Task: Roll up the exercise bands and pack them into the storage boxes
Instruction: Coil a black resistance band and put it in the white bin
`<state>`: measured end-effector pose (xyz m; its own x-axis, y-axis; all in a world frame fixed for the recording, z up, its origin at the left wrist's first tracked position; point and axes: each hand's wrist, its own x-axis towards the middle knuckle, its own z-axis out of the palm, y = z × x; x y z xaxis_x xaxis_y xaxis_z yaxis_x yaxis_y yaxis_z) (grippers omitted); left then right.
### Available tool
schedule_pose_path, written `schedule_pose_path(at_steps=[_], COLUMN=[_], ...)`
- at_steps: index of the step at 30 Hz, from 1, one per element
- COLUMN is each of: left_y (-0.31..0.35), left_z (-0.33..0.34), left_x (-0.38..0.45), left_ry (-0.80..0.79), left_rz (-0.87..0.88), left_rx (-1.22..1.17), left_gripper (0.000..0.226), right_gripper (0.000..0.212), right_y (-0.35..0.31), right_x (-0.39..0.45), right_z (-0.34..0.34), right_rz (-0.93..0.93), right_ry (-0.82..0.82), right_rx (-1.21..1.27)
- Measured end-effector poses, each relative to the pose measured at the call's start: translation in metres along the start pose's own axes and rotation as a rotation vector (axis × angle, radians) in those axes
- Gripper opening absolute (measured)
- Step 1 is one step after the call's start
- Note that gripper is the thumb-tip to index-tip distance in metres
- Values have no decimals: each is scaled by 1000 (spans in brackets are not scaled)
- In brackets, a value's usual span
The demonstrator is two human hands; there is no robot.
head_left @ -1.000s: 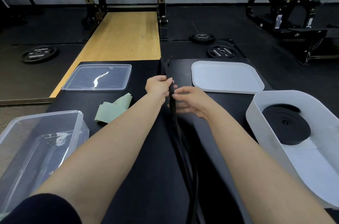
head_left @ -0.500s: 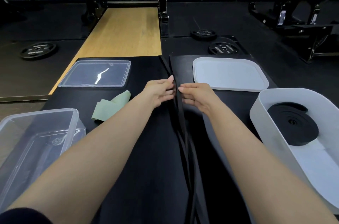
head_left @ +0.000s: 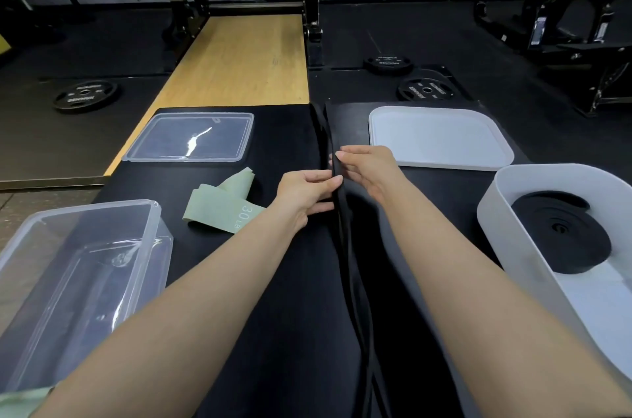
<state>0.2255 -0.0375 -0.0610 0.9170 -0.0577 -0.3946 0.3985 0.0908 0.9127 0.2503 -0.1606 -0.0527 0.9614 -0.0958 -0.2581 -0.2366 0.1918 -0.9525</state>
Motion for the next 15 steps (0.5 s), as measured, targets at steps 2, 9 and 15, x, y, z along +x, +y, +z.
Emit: schedule_pose_path(at_steps=[2, 9, 15], left_y=[1, 3, 8], left_z=[1, 5, 6], left_x=[-1, 6, 17], left_ry=[12, 53, 146], left_rz=[1, -11, 16], left_rx=[-9, -71, -47], left_gripper=[38, 31, 29], right_gripper=[18, 32, 15], right_y=[0, 7, 18], right_x=[-2, -21, -33], right_z=[0, -14, -19], right_rz=[-7, 40, 59], right_ry=[10, -61, -93], right_rx=[-46, -141, -339])
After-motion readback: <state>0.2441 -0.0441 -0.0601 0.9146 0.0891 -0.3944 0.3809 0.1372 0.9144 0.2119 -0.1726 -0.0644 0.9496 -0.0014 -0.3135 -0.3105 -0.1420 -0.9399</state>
